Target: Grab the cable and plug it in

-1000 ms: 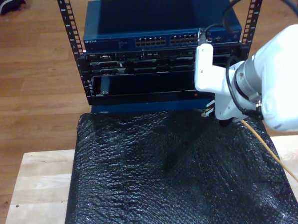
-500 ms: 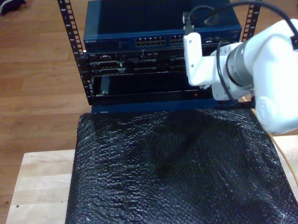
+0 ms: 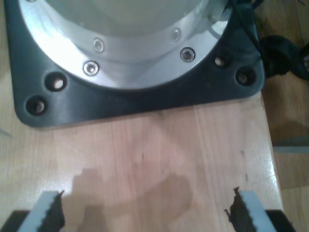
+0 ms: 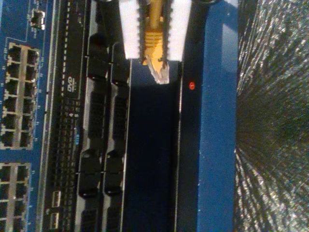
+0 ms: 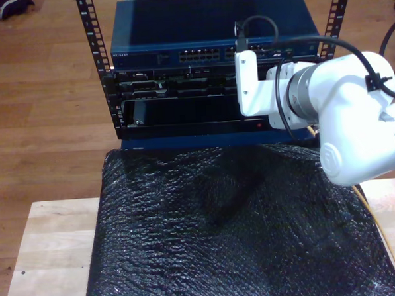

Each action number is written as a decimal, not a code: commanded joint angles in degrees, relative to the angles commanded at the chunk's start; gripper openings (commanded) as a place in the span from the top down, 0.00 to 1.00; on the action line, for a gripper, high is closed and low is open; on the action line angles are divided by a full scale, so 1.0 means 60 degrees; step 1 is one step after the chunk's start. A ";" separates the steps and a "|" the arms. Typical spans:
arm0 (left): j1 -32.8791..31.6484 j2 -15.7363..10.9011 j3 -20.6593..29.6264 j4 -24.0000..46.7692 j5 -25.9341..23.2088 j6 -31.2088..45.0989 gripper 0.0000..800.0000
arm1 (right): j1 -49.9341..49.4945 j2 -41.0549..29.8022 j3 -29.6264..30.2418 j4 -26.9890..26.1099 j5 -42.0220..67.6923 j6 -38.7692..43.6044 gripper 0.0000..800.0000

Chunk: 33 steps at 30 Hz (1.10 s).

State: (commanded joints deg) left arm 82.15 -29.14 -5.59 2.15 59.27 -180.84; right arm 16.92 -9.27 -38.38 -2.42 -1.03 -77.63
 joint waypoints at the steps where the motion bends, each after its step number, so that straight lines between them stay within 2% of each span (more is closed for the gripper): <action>1: 0.0000 0.0000 0.0000 0.0000 0.0000 0.0000 0.00 | 0.0000 -0.0029 0.0088 0.0015 -0.0161 0.0000 1.00; 16: 0.0000 0.0000 0.0000 0.0000 0.0000 0.0000 0.00 | 0.0103 -0.0117 0.0864 -0.0073 -0.1656 -0.0278 1.00; 22: 0.0000 0.0000 0.0000 0.0000 0.0000 0.0000 0.00 | 0.0117 -0.0923 0.1377 -0.0689 -0.1744 -0.1026 1.00; 26: 0.0000 0.0000 0.0000 0.0000 0.0000 0.0000 0.00 | 0.0117 -0.0923 0.1553 -0.0718 -0.1890 -0.1055 1.00; 29: 0.0000 0.0000 0.0000 0.0000 0.0000 0.0000 0.00 | 0.0117 -0.0908 0.1832 -0.0689 -0.2652 -0.1055 1.00; 33: 0.0000 0.0000 0.0000 0.0000 0.0000 0.0000 0.00 | 0.0088 -0.0630 0.1612 -0.0659 -0.2960 -0.1011 1.00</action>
State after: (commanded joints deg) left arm 82.15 -29.14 -5.59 2.15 59.27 -180.84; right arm 17.45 -13.05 -28.71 -6.37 -18.79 -83.69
